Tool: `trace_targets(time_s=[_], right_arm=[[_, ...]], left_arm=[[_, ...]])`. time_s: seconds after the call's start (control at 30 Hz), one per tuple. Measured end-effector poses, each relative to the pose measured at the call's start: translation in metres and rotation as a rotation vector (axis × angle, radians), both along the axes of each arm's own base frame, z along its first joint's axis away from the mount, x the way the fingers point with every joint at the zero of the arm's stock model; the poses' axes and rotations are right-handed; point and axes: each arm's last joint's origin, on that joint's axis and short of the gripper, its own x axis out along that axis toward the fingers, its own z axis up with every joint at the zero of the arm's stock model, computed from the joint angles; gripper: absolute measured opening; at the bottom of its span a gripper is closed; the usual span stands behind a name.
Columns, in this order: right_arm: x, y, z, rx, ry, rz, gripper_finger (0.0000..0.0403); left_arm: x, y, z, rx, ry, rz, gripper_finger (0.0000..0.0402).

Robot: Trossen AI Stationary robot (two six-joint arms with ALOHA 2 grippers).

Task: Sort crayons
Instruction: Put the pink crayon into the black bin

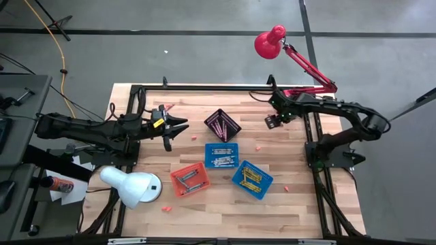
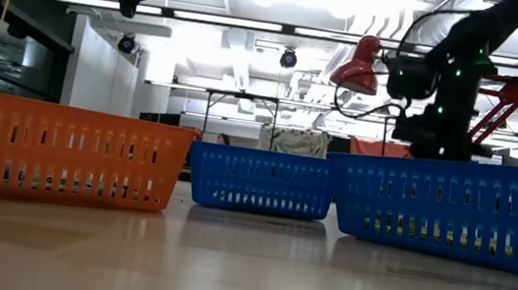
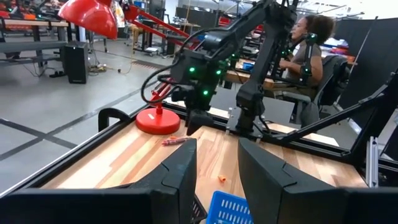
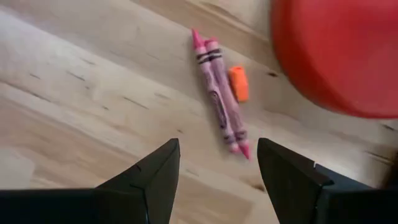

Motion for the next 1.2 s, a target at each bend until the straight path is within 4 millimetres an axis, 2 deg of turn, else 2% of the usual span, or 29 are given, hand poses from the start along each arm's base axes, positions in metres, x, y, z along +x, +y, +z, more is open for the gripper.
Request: trace_targets(time_s=[0.17,0.47,0.9,1.03,1.2], right_arm=[[0.004,-0.008,-0.013,0.077,-0.059,0.062,0.021],[0.01,-0.014,-0.033,0.088,0.025,0.184,0.021],[0.01,-0.014,-0.034,0.083,0.037,0.209,0.0209],[0.01,-0.014,-0.035,0.092,0.039,0.189,0.0192],[0.011,-0.014,-0.042,0.122,0.068,0.179,0.0147]], left_arm=[[0.0,0.0,0.0,0.0,0.001,0.0,0.0103],[0.0,0.0,0.0,0.0,0.002,0.0,0.0103],[0.0,0.0,0.0,0.0,0.003,0.0,0.0103],[0.0,0.0,0.0,0.0,0.003,0.0,0.0103],[0.0,0.0,0.0,0.0,0.003,0.0,0.0103]])
